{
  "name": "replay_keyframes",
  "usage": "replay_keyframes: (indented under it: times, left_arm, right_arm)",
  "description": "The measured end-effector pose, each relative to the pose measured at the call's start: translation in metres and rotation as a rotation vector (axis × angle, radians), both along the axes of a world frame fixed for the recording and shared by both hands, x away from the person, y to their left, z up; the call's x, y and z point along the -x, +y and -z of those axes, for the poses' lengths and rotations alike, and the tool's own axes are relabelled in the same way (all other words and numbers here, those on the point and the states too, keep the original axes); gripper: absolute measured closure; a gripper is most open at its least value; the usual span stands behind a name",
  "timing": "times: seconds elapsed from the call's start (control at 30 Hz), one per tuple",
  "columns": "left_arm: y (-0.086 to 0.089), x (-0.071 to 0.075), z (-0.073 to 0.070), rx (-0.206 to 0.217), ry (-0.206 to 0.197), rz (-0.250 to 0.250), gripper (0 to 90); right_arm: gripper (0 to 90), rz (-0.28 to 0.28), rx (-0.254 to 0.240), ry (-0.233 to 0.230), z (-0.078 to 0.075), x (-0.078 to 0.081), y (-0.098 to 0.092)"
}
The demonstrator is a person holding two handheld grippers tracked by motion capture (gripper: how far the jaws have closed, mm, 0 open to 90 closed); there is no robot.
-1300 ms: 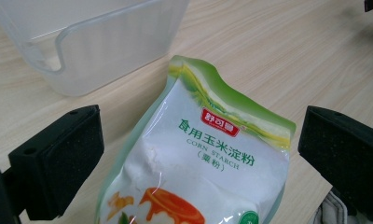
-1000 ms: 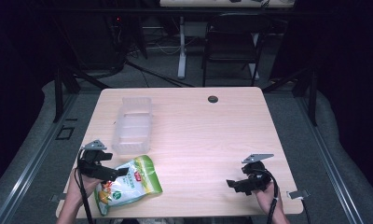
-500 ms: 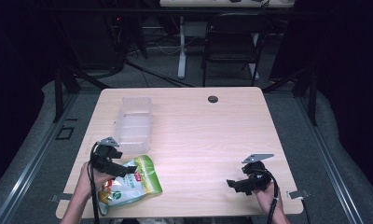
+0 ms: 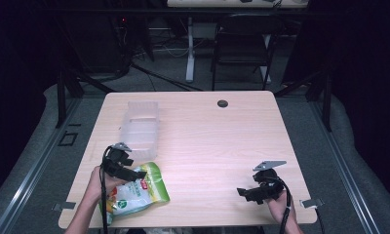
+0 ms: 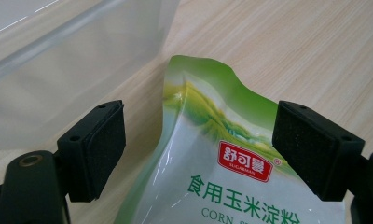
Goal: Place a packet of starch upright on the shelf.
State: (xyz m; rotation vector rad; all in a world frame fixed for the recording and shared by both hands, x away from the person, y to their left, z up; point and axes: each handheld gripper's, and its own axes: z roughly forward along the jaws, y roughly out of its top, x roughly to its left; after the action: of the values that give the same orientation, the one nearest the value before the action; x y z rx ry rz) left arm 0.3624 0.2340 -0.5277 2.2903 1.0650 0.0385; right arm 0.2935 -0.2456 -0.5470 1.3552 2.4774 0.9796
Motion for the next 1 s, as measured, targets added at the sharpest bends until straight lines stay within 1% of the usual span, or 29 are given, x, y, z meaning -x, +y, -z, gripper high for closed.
replay_keyframes:
  times: [0.1, 0.17, 0.2, 0.27, 0.3, 0.33, 0.4, 0.5, 0.67, 0.73, 0.77, 0.83, 0.93, 0.97, 1.0]
  left_arm:
    - [-0.001, -0.002, 0.002, 0.006, 0.011, 0.0, 18.0]
    - [-0.002, -0.004, 0.003, 0.001, 0.02, 0.006, 19.7]
    - [-0.003, -0.006, 0.004, 0.004, 0.027, 0.019, 20.4]
    - [-0.005, -0.007, 0.005, -0.003, 0.039, 0.012, 21.7]
    - [-0.005, -0.007, 0.006, 0.002, 0.041, 0.015, 21.8]
    - [-0.005, -0.008, 0.007, -0.009, 0.047, 0.023, 22.1]
    - [-0.005, -0.009, 0.009, -0.013, 0.059, 0.024, 23.3]
    - [-0.005, -0.01, 0.011, -0.042, 0.059, 0.034, 26.5]
    - [-0.006, -0.01, 0.014, -0.076, 0.057, 0.022, 40.2]
    - [-0.006, -0.009, 0.015, -0.08, 0.061, 0.025, 45.8]
    - [-0.006, -0.009, 0.016, -0.085, 0.06, 0.026, 48.1]
    - [-0.006, -0.008, 0.015, -0.084, 0.055, 0.033, 52.1]
    - [-0.005, -0.007, 0.013, -0.086, 0.035, 0.036, 61.9]
    - [-0.005, -0.006, 0.012, -0.081, 0.036, 0.033, 65.3]
    - [-0.004, -0.006, 0.012, -0.08, 0.034, 0.039, 70.1]
  right_arm:
    - [14.9, 0.002, 0.001, -0.001, 0.0, 0.0, 0.0]
    - [14.8, 0.001, 0.002, -0.001, 0.0, 0.0, 0.0]
    - [14.9, 0.002, 0.004, -0.001, 0.0, 0.0, 0.0]
    - [14.8, 0.001, 0.002, 0.0, 0.0, 0.0, 0.0]
    - [14.8, 0.002, 0.002, -0.001, 0.0, 0.0, 0.0]
    - [14.9, 0.0, 0.001, 0.001, 0.0, 0.0, 0.0]
    - [14.8, 0.0, 0.001, 0.001, 0.0, 0.0, 0.0]
    - [14.8, -0.002, 0.003, 0.001, 0.0, 0.0, 0.0]
    - [14.8, 0.0, 0.003, 0.001, 0.0, 0.0, 0.0]
    - [14.8, -0.001, 0.014, 0.001, 0.0, 0.0, 0.0]
    - [14.8, 0.0, 0.004, 0.0, 0.0, 0.001, 0.0]
    - [14.8, 0.001, 0.005, -0.001, 0.0, 0.001, 0.0]
    - [14.8, 0.0, 0.004, 0.0, 0.0, 0.0, 0.0]
    - [14.8, 0.001, 0.004, 0.0, 0.0, 0.0, 0.0]
    - [14.8, 0.002, 0.014, -0.001, 0.0, 0.0, 0.0]
